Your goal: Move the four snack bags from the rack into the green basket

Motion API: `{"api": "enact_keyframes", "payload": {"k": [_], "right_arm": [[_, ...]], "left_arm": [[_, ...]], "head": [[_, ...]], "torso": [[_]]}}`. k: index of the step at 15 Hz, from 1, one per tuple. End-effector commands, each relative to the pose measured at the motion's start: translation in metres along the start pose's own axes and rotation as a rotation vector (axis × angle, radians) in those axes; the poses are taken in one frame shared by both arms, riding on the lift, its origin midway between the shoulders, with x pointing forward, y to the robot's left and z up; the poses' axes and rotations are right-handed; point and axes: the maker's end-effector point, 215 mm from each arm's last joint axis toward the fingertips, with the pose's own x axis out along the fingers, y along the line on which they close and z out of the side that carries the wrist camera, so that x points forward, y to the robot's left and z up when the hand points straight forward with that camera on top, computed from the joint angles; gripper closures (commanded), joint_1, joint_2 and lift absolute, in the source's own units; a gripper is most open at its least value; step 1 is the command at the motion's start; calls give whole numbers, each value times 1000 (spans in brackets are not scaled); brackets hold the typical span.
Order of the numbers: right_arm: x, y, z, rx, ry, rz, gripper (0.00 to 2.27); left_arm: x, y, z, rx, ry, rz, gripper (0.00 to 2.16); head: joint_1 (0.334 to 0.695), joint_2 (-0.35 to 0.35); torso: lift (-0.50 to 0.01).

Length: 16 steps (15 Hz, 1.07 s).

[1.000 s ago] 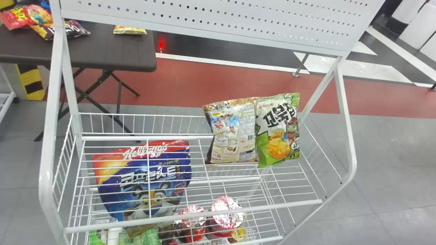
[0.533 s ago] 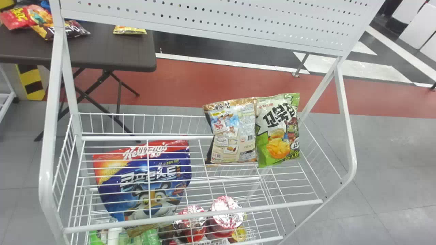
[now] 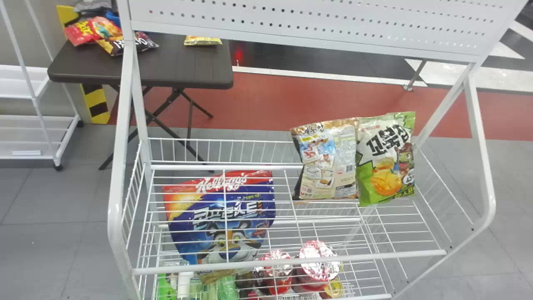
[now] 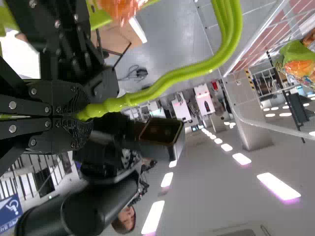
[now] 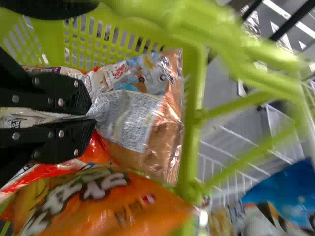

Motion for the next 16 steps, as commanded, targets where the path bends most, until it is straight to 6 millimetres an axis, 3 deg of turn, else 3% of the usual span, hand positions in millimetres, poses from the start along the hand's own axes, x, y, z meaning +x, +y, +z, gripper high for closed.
{"api": "enact_keyframes", "payload": {"k": [1,4,8,10,13,14,16], "right_arm": [[-19,-9,15,-20,-63,-31,33],[-35,-31,27,-22,-114,-74,53],[-78,-87,66,-45,-256,-199,53],[-116,-116,105,-72,-378,-284,53],[-179,-147,183,-122,-601,-392,53],[-195,-152,214,-146,-675,-415,53],[-207,-171,262,-182,-751,-474,53]], "left_arm": [[4,-1,-2,4,11,0,1929],[5,-1,-4,1,14,0,1929],[5,1,-4,0,13,6,1929],[6,2,-5,0,16,10,1929],[9,3,-7,-2,26,17,1929],[11,2,-8,-2,30,15,1929],[13,3,-10,-3,35,17,1929]], "head": [[695,-255],[695,-350],[695,-350],[695,-350],[695,-350],[695,-350],[695,-350]], "torso": [[0],[0],[0],[0],[0],[0],[0]]}}
